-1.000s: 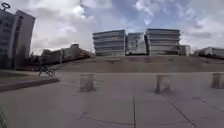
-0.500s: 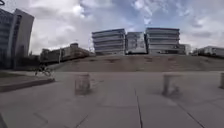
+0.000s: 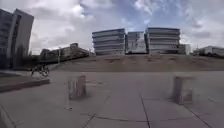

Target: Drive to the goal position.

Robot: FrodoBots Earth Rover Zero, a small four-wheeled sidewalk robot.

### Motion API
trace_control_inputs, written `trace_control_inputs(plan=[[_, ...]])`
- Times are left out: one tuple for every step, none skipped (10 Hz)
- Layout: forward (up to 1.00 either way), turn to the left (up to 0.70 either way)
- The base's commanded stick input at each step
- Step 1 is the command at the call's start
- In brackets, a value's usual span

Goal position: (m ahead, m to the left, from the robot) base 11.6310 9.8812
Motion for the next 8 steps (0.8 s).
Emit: trace_control_inputs(plan=[[0.70, 0.00], [0.70, 0.00], [0.70, 0.00], [0.70, 0.00], [0.70, 0.00], [0.70, 0.00], [0.70, 0.00], [0.70, 0.00]])
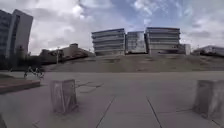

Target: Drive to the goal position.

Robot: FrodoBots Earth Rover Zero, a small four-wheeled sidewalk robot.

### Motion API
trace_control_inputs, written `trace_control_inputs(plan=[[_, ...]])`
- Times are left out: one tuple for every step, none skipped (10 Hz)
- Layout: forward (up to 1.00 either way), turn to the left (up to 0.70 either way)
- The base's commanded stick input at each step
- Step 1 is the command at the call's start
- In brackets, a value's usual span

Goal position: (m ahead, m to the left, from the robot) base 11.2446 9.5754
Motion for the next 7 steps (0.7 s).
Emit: trace_control_inputs(plan=[[0.70, 0.00], [0.70, 0.00], [0.70, 0.00], [0.70, 0.00], [0.70, 0.00], [0.70, 0.00], [0.70, 0.00]])
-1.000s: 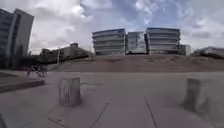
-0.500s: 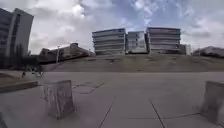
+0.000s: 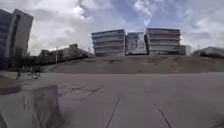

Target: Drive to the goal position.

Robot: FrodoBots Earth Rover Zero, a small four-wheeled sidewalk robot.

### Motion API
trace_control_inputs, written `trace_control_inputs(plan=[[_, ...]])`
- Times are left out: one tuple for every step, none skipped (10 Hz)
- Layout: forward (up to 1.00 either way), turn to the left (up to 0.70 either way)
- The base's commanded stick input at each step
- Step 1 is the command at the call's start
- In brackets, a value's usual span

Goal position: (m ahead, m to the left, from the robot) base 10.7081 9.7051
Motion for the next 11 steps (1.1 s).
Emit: trace_control_inputs(plan=[[0.70, 0.00], [0.70, 0.00], [0.70, 0.00], [0.70, 0.00], [0.70, 0.00], [0.70, 0.00], [0.70, 0.00], [0.70, 0.00], [0.70, 0.00], [0.70, 0.00], [0.70, 0.00]])
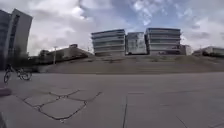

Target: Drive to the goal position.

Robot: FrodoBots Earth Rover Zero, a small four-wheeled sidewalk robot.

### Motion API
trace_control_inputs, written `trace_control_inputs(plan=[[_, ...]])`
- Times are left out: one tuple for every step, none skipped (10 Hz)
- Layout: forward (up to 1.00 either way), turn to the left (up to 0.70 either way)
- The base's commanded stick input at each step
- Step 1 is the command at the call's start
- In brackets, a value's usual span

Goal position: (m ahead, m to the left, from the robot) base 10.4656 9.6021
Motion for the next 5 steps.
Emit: trace_control_inputs(plan=[[0.70, 0.00], [0.70, 0.00], [0.70, 0.00], [0.70, 0.00], [0.70, 0.00]])
